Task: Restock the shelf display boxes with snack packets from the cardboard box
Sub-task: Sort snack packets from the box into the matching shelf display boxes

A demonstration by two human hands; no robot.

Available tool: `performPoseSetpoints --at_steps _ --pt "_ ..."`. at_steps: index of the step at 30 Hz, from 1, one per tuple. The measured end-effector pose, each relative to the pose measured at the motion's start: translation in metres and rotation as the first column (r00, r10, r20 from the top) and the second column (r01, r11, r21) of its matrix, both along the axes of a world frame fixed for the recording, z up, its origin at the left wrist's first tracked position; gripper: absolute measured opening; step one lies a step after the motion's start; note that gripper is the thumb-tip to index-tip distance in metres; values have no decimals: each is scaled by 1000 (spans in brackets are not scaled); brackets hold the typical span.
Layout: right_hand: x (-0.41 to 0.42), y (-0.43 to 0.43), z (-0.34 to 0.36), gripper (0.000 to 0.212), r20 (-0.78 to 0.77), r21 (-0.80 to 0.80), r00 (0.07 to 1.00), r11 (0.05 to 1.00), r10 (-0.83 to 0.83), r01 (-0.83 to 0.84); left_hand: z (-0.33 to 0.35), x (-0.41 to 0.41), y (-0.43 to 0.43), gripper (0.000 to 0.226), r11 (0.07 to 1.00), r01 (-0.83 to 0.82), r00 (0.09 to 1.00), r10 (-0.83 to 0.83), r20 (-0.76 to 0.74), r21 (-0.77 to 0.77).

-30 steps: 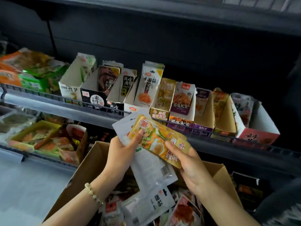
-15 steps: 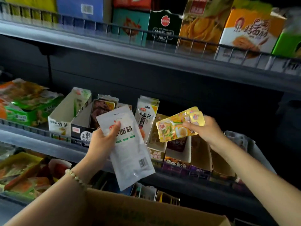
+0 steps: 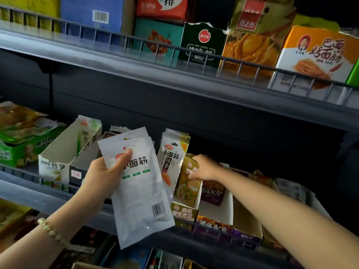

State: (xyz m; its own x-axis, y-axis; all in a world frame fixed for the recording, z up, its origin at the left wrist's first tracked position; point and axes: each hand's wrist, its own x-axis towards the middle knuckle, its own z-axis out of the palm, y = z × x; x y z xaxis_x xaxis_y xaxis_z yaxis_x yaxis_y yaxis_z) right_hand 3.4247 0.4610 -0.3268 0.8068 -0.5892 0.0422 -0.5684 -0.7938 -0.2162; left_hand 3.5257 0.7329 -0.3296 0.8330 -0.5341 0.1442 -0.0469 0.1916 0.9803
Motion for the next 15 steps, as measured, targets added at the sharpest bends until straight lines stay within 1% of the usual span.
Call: performPoseSetpoints --at_steps 2,4,6,8,12,15 --pt "-2 -4 -4 71 36 -19 999 1000 6 -5 -1 3 2 27 1000 -1 1000 1 14 13" --pt "-5 -11 -5 87 26 -12 999 999 41 -41 -3 7 3 28 1000 -7 999 6 36 25" --pt "-9 -16 -5 94 -12 -21 999 998 53 -54 -4 10 3 30 999 0 999 -2 42 40" --pt "-11 -18 -5 88 9 -60 998 996 59 -58 -7 12 2 32 999 -1 999 -1 40 50" --pt "-10 -18 -8 61 116 -113 991 993 60 -46 -10 10 -3 30 998 -2 1000 1 27 68" --pt "-9 -19 -12 51 155 -144 986 989 59 -36 -14 9 -6 30 996 2 1000 -4 18 90"
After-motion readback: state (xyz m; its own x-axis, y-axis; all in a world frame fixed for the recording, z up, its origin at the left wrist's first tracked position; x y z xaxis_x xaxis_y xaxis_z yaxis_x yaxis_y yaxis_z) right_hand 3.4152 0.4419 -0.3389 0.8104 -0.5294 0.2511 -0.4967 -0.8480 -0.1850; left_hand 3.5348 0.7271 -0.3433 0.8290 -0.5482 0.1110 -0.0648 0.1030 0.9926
